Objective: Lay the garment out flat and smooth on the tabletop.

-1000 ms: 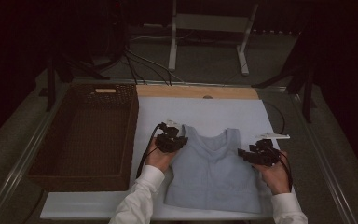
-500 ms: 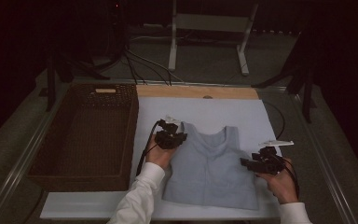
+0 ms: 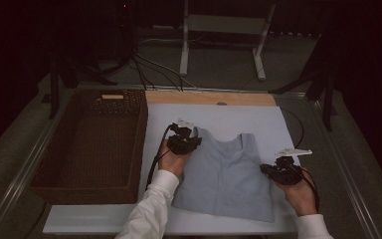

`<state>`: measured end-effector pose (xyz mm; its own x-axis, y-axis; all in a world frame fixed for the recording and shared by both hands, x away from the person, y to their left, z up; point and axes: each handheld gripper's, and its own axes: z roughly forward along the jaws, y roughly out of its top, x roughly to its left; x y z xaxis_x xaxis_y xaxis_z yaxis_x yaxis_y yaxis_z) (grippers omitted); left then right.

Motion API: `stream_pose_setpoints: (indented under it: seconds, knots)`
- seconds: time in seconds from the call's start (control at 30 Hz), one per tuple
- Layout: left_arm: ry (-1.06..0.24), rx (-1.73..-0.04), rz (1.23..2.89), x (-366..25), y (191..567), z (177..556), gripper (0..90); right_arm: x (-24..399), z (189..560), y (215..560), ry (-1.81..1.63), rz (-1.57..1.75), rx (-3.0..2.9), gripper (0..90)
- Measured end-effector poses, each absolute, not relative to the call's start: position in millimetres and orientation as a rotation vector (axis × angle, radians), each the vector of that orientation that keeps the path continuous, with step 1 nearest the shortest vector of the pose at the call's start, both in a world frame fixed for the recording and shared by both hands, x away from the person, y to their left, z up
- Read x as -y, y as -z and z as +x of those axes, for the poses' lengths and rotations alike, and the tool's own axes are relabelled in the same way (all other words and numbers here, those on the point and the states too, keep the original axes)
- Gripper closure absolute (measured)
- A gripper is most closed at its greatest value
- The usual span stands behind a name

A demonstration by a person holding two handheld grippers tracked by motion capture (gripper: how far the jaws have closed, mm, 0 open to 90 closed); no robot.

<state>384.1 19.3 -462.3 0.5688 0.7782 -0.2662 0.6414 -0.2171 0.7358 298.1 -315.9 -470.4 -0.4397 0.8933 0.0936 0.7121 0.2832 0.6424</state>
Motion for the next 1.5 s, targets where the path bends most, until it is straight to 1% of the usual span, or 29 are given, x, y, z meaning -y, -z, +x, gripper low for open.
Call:
stream_pose_setpoints:
  seconds: [0.2,0.4,0.6,0.63,0.67,0.7,0.73,0.87,0.97,1.07,1.13,1.23,1.5]
  knots:
    - [-0.211,-1.132,1.926,-18.6,456.1,392.3,87.0,316.2,302.4,462.3,-0.931,1.463,-2.21,86.1]
    - [-0.233,-1.161,1.914,-20.7,453.4,400.7,86.9,316.5,304.7,459.7,-0.97,1.455,-2.157,86.0]
    - [-0.263,-1.201,1.93,-23.5,457.6,400.5,86.2,311.5,313.8,462.2,-0.987,1.455,-2.135,85.7]
    - [-0.271,-1.198,1.937,-23.5,458.1,399.5,85.9,310.4,315.4,463.6,-0.983,1.456,-2.136,85.2]
    - [-0.281,-1.2,1.942,-23.3,458.3,398.2,84.9,309.9,316.5,464.6,-0.984,1.458,-2.138,82.4]
    - [-0.286,-1.201,1.94,-23.3,458.3,397.1,79.2,309.5,317.1,465.4,-0.99,1.46,-2.141,76.6]
    - [-0.285,-1.194,1.936,-23.9,458.0,395.9,70.4,309.3,316.9,465.7,-0.986,1.46,-2.137,69.9]
    - [-0.317,-1.187,1.903,-25.5,453.8,387.4,45.2,310.4,311.6,462.5,-1.0,1.455,-2.108,41.0]
    - [-0.36,-1.167,1.902,-26.1,450.2,377.6,31.2,312.7,306.3,459.5,-0.992,1.46,-2.079,28.9]
    - [-0.388,-1.164,1.875,-28.3,446.2,366.8,20.4,316.3,301.5,458.4,-0.983,1.468,-2.053,23.9]
    - [-0.393,-1.147,1.871,-29.5,444.2,359.3,16.3,318.8,298.4,459.2,-0.986,1.478,-2.046,23.0]
    - [-0.415,-1.118,1.867,-31.1,441.8,348.7,12.9,321.2,293.7,462.0,-0.972,1.483,-2.049,22.5]
    - [-0.419,-1.082,1.841,-35.7,437.7,327.6,11.8,325.7,282.8,467.8,-0.976,1.504,-2.053,22.7]
